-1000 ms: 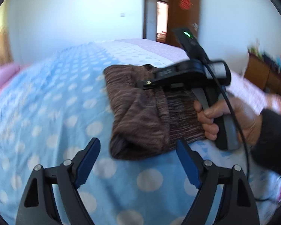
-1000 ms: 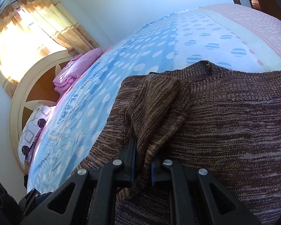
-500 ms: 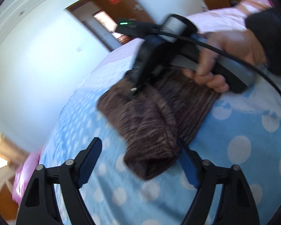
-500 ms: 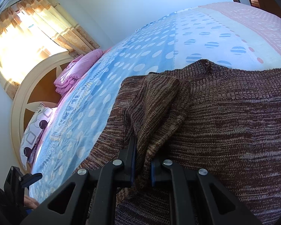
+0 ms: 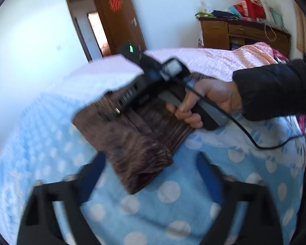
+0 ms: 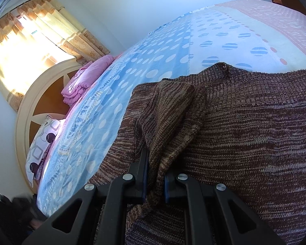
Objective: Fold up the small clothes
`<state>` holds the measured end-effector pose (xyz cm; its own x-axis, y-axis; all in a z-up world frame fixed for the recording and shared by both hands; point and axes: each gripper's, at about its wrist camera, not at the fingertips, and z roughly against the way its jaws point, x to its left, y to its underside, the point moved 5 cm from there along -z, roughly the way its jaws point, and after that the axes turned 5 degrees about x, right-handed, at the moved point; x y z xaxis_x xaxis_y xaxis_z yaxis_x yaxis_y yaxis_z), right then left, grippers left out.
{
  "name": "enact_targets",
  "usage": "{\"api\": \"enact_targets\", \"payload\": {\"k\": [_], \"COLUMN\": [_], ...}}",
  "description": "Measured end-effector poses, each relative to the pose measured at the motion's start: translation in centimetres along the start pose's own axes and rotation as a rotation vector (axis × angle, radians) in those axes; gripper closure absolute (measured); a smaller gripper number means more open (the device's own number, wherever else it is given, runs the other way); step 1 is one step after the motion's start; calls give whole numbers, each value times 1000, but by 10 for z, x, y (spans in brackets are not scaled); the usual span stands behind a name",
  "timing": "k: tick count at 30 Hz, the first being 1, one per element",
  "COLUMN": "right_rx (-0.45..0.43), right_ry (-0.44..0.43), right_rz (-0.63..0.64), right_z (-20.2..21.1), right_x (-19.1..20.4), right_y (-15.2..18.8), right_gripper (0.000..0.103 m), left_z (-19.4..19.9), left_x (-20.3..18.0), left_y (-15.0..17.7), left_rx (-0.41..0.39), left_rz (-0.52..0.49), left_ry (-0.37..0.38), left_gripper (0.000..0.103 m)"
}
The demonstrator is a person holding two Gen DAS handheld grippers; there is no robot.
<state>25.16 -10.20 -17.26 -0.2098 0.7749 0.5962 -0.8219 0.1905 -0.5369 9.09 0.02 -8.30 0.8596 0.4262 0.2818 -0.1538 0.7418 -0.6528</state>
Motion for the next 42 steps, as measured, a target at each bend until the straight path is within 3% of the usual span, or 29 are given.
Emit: {"api": "enact_targets", "payload": {"k": [2, 4, 6, 9, 16, 18, 21, 24, 25, 28, 31, 35, 38, 42], "right_rx": [0, 0, 0, 0, 0, 0, -2, -2, -2, -2, -3, -2, -3, -2], "right_ry": [2, 3, 1, 1, -6, -14, -23, -23, -24, -22, -26, -24, -26, -29], "right_rz": [1, 2, 0, 1, -4, -10, -18, -18, -19, -18, -20, -20, -21, -23], "right_z": [0, 0, 0, 0, 0, 0, 1, 1, 1, 1, 1, 1, 1, 2], "right_x": [0, 0, 0, 0, -1, -2, -3, -3, -3, -3, -4, -4, -4, -4], "right_y": [0, 0, 0, 0, 0, 0, 0, 0, 0, 0, 0, 0, 0, -1], "right_gripper": [93, 93, 93, 93, 93, 93, 93, 93, 93, 93, 93, 93, 93, 93], "left_z": [0, -12, -34, -56, -63, -70, -73, -72, -71, -66, -65, -56, -54, -67], "left_x": [0, -1, -6, -11, -33, -34, -26, -25, -28, -25, -12, 20, 37, 61], "left_y": [1, 4, 13, 26, 16, 13, 3, -2, -2, -1, -1, -6, -7, 0], "left_rx": [20, 61, 138, 226, 163, 149, 125, 89, 85, 92, 88, 43, 10, 1], "left_rz": [-48, -97, -194, -326, -532, -548, -460, -409, -404, -306, -234, -52, 63, 287], "left_ry": [-44, -76, -147, -229, -307, -322, -305, -284, -261, -95, -71, 38, 85, 147], "left_gripper": [7, 16, 38, 60, 58, 55, 46, 45, 46, 56, 58, 62, 62, 62]}}
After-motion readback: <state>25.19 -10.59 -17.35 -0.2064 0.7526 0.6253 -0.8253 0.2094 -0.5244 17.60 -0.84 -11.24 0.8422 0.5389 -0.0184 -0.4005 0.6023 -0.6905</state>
